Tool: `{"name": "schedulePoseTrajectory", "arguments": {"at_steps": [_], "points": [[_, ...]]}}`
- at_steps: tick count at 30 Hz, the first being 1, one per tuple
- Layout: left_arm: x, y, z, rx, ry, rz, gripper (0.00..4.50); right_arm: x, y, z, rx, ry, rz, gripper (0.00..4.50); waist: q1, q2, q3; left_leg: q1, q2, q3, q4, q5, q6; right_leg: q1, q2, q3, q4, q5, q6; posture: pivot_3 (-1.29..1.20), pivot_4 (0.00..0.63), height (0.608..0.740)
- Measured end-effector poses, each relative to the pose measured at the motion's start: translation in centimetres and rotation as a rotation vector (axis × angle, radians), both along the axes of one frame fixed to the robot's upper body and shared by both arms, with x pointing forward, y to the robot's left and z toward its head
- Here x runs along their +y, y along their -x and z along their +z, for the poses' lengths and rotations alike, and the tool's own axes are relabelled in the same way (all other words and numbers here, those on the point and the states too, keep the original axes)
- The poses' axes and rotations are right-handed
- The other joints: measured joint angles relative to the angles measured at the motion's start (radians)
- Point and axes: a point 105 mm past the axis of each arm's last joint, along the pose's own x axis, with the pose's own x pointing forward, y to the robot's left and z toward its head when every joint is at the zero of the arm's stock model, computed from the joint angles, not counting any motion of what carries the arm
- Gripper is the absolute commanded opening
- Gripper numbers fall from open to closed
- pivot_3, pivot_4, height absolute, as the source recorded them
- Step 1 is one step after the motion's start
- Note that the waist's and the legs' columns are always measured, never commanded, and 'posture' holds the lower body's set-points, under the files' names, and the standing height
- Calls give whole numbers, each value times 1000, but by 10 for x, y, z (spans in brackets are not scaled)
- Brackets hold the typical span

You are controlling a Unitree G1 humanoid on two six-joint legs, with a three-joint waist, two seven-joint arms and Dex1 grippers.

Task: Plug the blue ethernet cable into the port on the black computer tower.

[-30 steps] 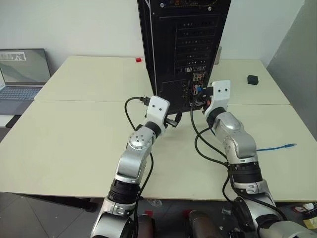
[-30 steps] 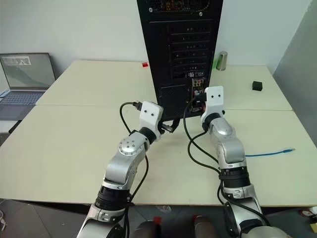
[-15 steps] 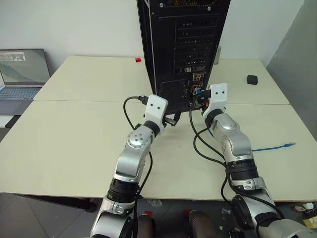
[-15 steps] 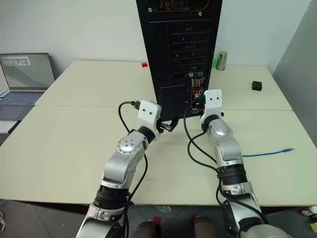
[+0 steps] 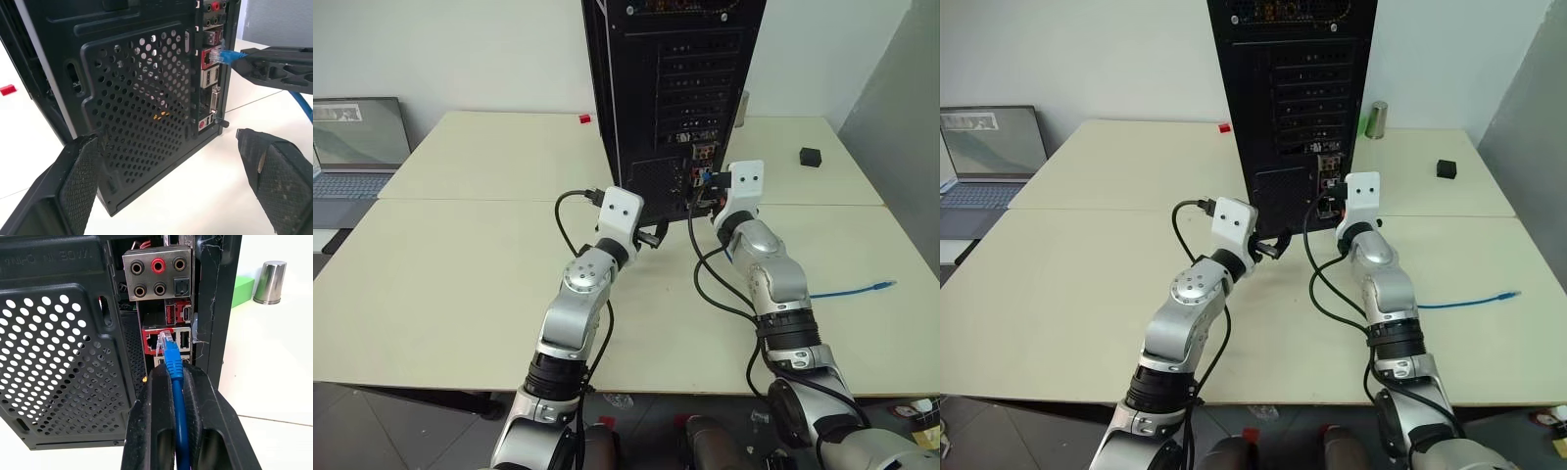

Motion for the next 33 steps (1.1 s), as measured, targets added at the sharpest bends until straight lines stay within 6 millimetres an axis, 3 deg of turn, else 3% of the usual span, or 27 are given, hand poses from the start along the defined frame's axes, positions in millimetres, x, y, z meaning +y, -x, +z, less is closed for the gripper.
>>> {"name": "schedulePoseTrajectory", "arguments": {"at_steps": [23,33], "points": [[4,1,-2,1,-22,-13,4457,5,1,1,-26,111,27,0,-3,0,0,0,0,0,-1,0,0,-1,0,0,0,0,0,0,150,740],[8,0,-3,1,-36,-8,4457,8,1,-1,-5,68,34,0,-4,0,0,-1,0,0,-1,0,0,-2,0,1,0,0,0,0,150,740]]}}
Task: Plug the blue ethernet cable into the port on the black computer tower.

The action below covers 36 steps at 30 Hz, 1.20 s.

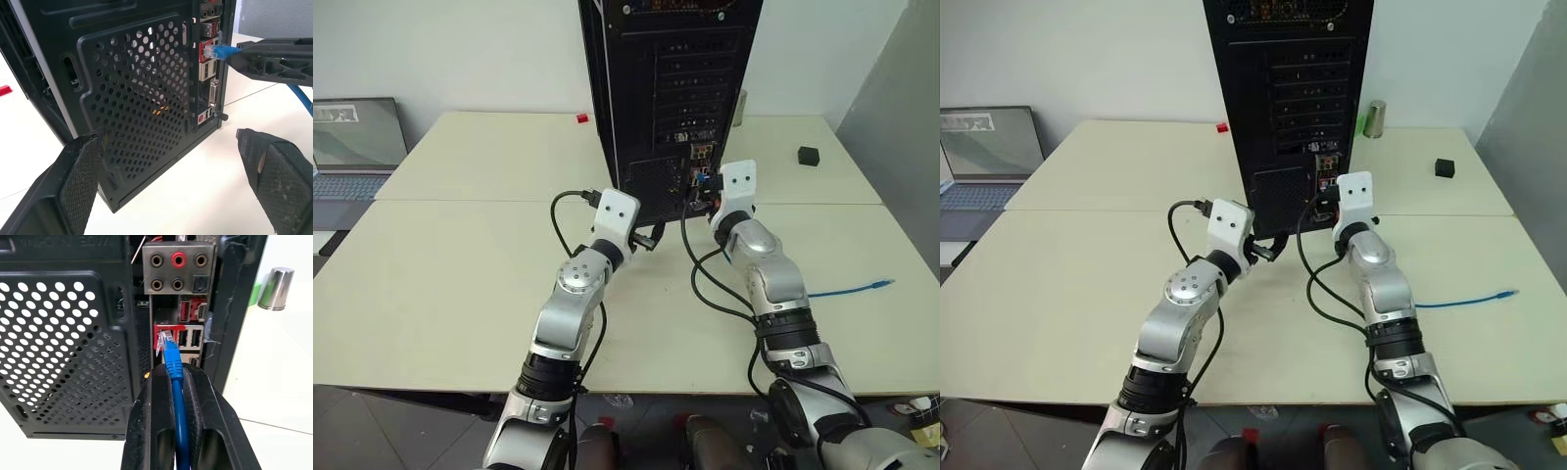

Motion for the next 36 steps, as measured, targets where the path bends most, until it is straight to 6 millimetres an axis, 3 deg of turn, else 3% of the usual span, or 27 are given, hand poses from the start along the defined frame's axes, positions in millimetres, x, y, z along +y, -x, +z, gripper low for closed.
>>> {"name": "schedulePoseTrajectory", "arguments": {"at_steps": [16,36], "points": [[3,0,0,0,-3,2,4457,-1,-4,5,42,-48,-39,0,4,0,0,-2,0,0,0,0,0,-2,0,0,0,0,0,0,150,740],[2,3,7,-20,6,-22,4457,15,-14,6,72,-58,-23,0,-19,0,0,-1,1,2,0,0,0,-2,0,2,1,0,0,0,150,740]]}}
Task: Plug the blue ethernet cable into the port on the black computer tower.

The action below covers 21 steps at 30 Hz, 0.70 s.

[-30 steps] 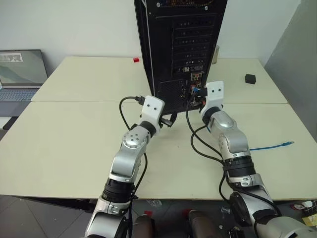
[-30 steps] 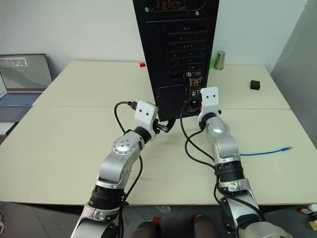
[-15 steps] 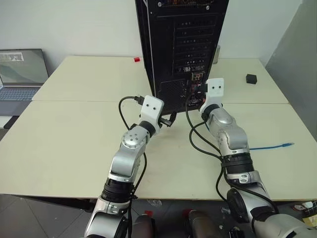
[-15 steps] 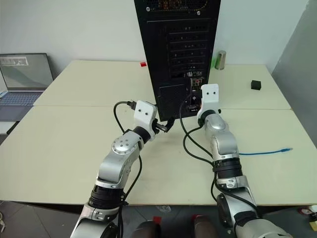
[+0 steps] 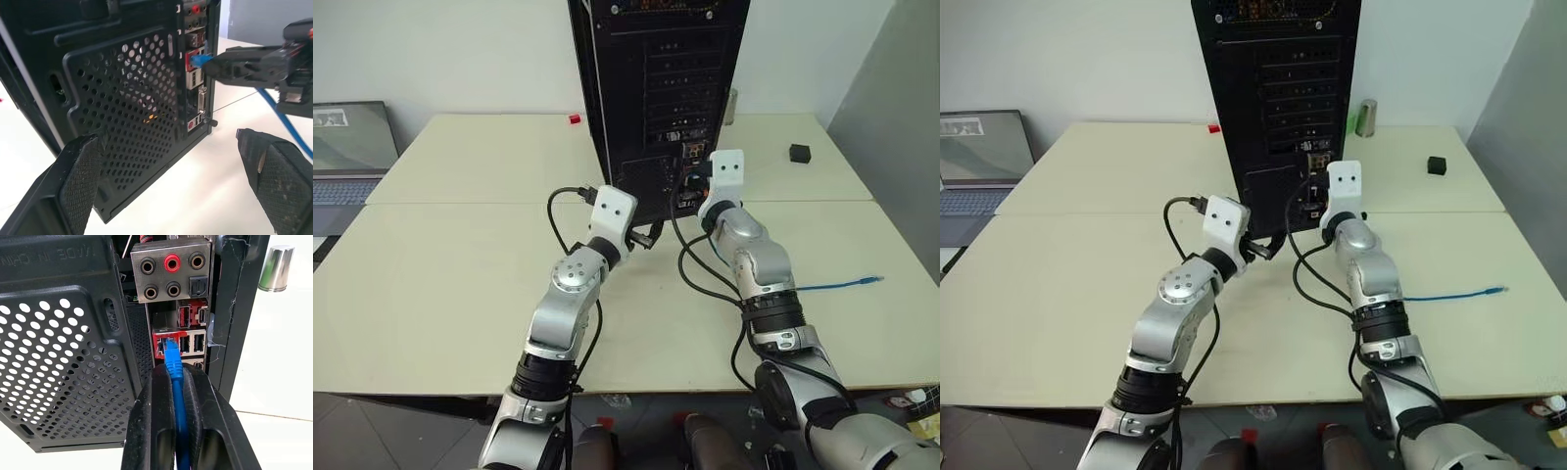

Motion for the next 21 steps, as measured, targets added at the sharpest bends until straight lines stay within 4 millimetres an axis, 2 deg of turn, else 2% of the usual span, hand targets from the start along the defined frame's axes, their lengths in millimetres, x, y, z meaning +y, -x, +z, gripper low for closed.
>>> {"name": "schedulePoseTrajectory", "arguments": {"at_steps": [3,4,6,7,12,14,19,21], "points": [[1,0,0,0,-4,0,4457,-1,0,0,-4,4,5,0,0,0,0,0,0,0,0,0,0,0,0,0,0,0,0,0,150,740],[2,0,0,0,-8,0,4500,-1,0,0,-5,8,11,683,0,0,0,0,0,0,0,0,0,0,0,0,0,0,0,0,150,740],[2,0,-1,1,-12,-7,4500,-4,-1,0,-9,14,8,894,2,0,0,0,0,0,0,0,0,0,1,0,0,0,0,0,150,740],[2,0,-1,2,-16,-12,4500,-7,-1,1,-14,20,6,1246,3,0,0,-1,0,0,0,0,0,0,1,-1,0,0,0,0,150,740],[10,-1,-1,-2,-52,-13,4500,-24,4,-2,-29,61,22,2290,12,0,0,-7,-1,-1,0,0,0,-5,0,-1,-1,0,0,0,150,740],[11,-1,0,-5,-68,-19,4500,-25,8,-1,-37,77,43,2751,16,0,0,-14,-2,-1,1,1,-2,-11,-3,-1,-1,1,1,0,150,740],[15,0,-4,0,-147,-50,4500,-30,19,-1,-46,137,101,4083,20,0,0,-15,-1,-2,0,1,-2,-12,-4,-2,-1,1,1,0,150,740],[15,1,-6,5,-164,-64,4500,-31,24,3,-58,154,131,4475,22,0,0,-15,-2,-2,1,0,-1,-12,-4,-2,-1,1,1,0,150,740]]}}
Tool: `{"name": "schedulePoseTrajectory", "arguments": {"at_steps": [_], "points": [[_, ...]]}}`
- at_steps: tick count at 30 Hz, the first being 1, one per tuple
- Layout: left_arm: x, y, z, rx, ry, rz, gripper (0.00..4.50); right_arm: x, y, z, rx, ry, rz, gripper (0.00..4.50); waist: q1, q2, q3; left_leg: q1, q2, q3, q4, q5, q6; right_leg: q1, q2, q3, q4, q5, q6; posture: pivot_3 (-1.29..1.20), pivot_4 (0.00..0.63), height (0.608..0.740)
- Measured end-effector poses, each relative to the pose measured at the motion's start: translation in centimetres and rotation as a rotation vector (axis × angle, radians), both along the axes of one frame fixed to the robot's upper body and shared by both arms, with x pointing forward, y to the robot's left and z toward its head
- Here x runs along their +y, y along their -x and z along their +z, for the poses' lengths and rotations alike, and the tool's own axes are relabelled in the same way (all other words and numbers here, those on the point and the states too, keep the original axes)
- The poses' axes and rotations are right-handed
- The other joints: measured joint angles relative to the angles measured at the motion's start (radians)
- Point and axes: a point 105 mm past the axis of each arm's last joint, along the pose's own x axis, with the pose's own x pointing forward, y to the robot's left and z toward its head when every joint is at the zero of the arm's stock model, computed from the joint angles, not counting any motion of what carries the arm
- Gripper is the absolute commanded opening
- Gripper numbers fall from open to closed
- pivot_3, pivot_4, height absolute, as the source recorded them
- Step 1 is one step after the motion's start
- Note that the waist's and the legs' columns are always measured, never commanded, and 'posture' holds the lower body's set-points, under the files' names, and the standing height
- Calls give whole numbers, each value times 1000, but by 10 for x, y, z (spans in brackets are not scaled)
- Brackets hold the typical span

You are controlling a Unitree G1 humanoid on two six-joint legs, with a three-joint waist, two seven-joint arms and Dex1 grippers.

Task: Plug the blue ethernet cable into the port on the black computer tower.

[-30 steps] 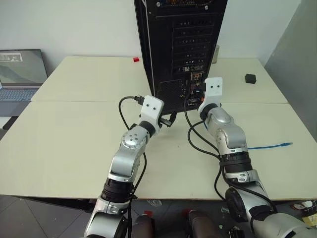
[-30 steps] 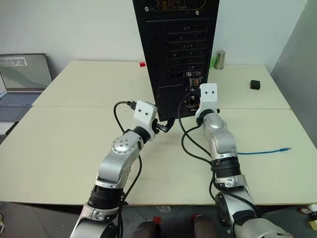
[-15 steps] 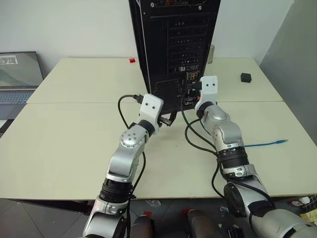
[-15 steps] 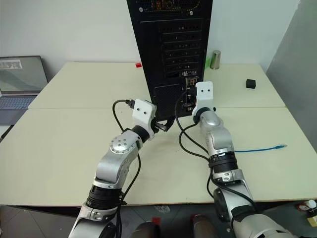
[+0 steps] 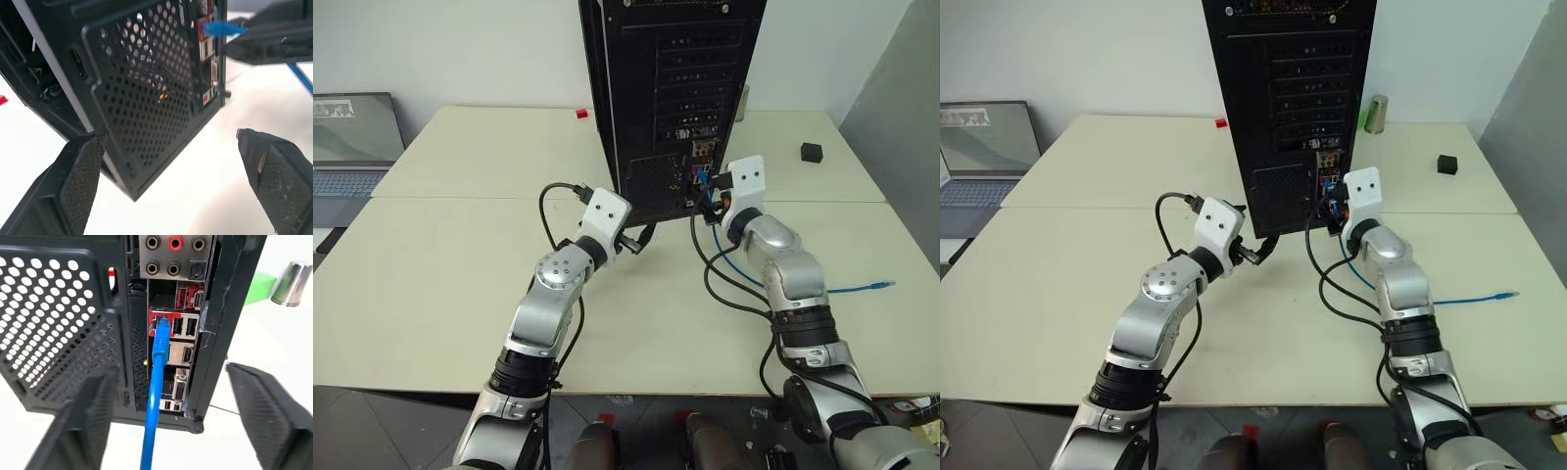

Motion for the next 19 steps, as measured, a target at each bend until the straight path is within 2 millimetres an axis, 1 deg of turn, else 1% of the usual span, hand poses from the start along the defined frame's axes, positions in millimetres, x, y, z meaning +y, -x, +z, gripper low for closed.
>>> {"name": "schedulePoseTrajectory", "arguments": {"at_steps": [3,5,9,12,16,19], "points": [[1,5,-5,29,-3,-27,4500,-2,14,5,-16,62,85,4475,3,0,0,0,0,-1,0,0,0,0,0,-1,0,0,0,0,150,740],[5,8,-7,49,-8,-49,4500,-9,21,10,-16,95,121,4475,3,0,0,0,0,-1,0,0,0,0,0,-1,0,0,0,0,150,740],[12,9,-2,78,11,-69,4500,-14,36,24,-5,104,216,4475,3,0,0,0,0,-1,0,0,0,1,1,-2,0,0,0,0,150,740],[23,7,4,95,14,-69,4500,-26,45,33,4,102,250,4475,4,0,0,0,0,-1,1,0,1,1,1,-2,0,0,0,0,150,740],[33,6,15,106,25,-91,4500,-44,54,34,40,108,263,4475,4,0,1,0,-1,0,1,0,1,1,1,-2,0,0,0,0,150,740],[31,6,20,111,37,-124,4500,-47,58,31,67,123,289,4475,4,0,1,0,-1,0,1,0,1,1,1,-1,0,0,0,0,150,740]]}}
